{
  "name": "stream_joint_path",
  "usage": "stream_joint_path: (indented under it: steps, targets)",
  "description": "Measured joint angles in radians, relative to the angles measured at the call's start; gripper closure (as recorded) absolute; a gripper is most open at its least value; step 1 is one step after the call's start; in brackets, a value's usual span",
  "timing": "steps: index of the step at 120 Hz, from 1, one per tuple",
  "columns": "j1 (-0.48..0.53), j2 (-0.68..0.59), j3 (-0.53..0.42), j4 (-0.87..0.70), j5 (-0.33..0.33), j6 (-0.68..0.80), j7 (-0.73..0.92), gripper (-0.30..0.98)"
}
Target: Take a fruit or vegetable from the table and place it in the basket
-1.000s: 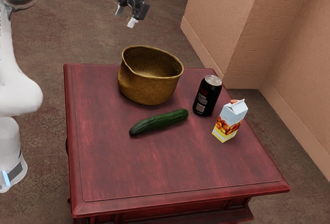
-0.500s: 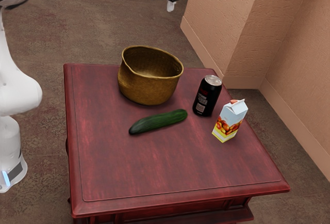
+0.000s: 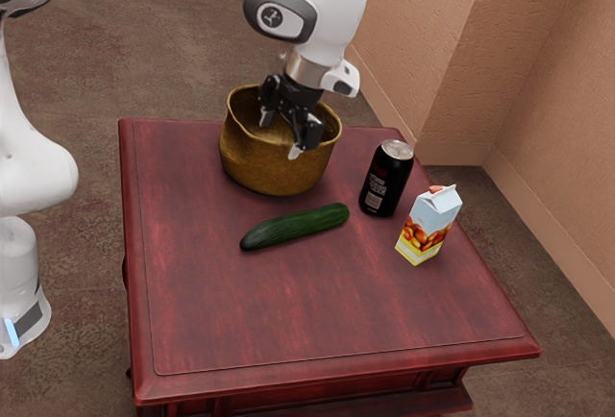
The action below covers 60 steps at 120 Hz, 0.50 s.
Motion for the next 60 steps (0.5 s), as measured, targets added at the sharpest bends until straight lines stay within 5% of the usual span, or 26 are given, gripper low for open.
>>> stream_joint_path:
  steps: [21,42,60]
  targets:
    - [0.002,-0.001,-0.047,0.131,0.002,-0.033,-0.065,0.0]
    - [0.149,-0.006,-0.331,0.142,-0.023,-0.103,-0.126,0.0]
    - [0.104,-0.005,-0.382,0.081,-0.053,-0.124,-0.183,0.0]
